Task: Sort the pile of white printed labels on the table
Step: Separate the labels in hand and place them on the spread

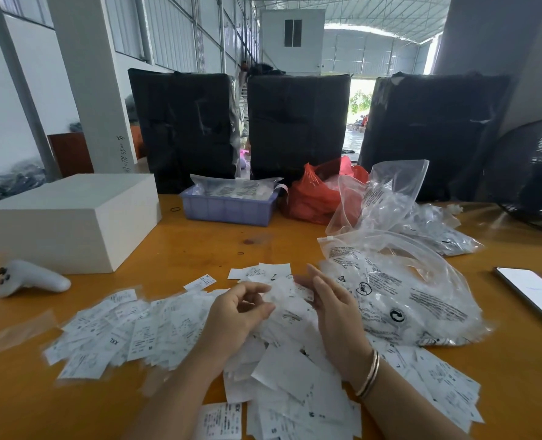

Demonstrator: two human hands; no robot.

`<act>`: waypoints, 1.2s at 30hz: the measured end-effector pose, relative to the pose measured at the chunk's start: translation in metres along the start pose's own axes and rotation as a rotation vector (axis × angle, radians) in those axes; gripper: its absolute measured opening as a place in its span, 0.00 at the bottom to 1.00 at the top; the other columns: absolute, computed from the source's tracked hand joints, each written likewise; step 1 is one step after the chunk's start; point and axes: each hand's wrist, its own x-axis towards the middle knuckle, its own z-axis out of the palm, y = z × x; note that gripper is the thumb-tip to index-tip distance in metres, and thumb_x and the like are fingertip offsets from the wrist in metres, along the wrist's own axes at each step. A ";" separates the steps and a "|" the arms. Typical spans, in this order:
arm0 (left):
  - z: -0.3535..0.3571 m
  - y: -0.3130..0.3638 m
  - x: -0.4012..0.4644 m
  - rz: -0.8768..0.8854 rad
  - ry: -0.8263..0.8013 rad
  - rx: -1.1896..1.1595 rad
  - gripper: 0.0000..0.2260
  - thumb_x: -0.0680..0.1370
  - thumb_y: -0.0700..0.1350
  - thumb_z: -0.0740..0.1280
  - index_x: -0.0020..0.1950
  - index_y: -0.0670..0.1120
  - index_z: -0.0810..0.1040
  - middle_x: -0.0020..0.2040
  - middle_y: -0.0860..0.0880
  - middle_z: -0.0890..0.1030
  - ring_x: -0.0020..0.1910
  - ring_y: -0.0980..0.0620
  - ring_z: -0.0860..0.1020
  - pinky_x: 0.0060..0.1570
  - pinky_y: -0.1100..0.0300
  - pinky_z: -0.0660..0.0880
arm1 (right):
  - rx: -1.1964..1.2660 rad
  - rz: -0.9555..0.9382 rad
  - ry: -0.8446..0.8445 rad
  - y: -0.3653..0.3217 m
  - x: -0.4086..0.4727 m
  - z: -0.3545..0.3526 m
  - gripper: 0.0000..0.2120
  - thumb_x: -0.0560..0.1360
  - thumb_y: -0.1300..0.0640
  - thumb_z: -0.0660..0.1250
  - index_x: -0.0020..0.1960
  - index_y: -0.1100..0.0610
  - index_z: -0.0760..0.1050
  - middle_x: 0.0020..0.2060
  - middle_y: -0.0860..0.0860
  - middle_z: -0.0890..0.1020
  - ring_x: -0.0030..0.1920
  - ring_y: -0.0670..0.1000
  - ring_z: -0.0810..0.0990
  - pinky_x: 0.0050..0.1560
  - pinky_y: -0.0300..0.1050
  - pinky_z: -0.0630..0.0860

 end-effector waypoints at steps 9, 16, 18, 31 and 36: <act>0.000 -0.002 0.000 0.045 -0.033 0.067 0.12 0.75 0.40 0.71 0.48 0.59 0.79 0.40 0.60 0.82 0.41 0.58 0.81 0.40 0.69 0.77 | 0.108 0.060 0.067 -0.004 0.002 -0.002 0.24 0.71 0.71 0.68 0.64 0.55 0.74 0.38 0.45 0.82 0.42 0.47 0.83 0.44 0.39 0.79; 0.000 0.002 -0.001 0.059 0.013 0.093 0.08 0.76 0.43 0.69 0.46 0.57 0.82 0.39 0.60 0.84 0.41 0.62 0.81 0.39 0.71 0.76 | 0.301 0.129 0.051 -0.012 -0.006 0.009 0.07 0.64 0.61 0.73 0.39 0.57 0.76 0.39 0.57 0.82 0.39 0.55 0.82 0.45 0.46 0.80; 0.000 0.004 -0.001 0.055 0.018 0.079 0.07 0.77 0.43 0.67 0.46 0.55 0.82 0.37 0.60 0.84 0.40 0.63 0.80 0.38 0.72 0.75 | 0.291 0.132 0.059 -0.011 -0.008 0.009 0.09 0.67 0.59 0.72 0.44 0.60 0.75 0.39 0.59 0.83 0.41 0.56 0.83 0.45 0.46 0.80; 0.000 0.010 -0.004 0.018 -0.091 -0.045 0.07 0.73 0.52 0.65 0.44 0.57 0.83 0.38 0.57 0.84 0.39 0.61 0.81 0.38 0.71 0.75 | 0.157 0.104 0.051 -0.008 -0.009 0.014 0.07 0.69 0.53 0.70 0.37 0.56 0.82 0.38 0.57 0.84 0.41 0.52 0.83 0.45 0.43 0.78; -0.001 0.010 -0.004 -0.038 -0.093 -0.132 0.08 0.76 0.48 0.65 0.43 0.55 0.84 0.39 0.54 0.85 0.39 0.59 0.81 0.39 0.70 0.76 | 0.252 0.173 0.036 -0.014 -0.011 0.014 0.08 0.75 0.60 0.66 0.40 0.62 0.79 0.35 0.58 0.83 0.38 0.53 0.83 0.41 0.43 0.80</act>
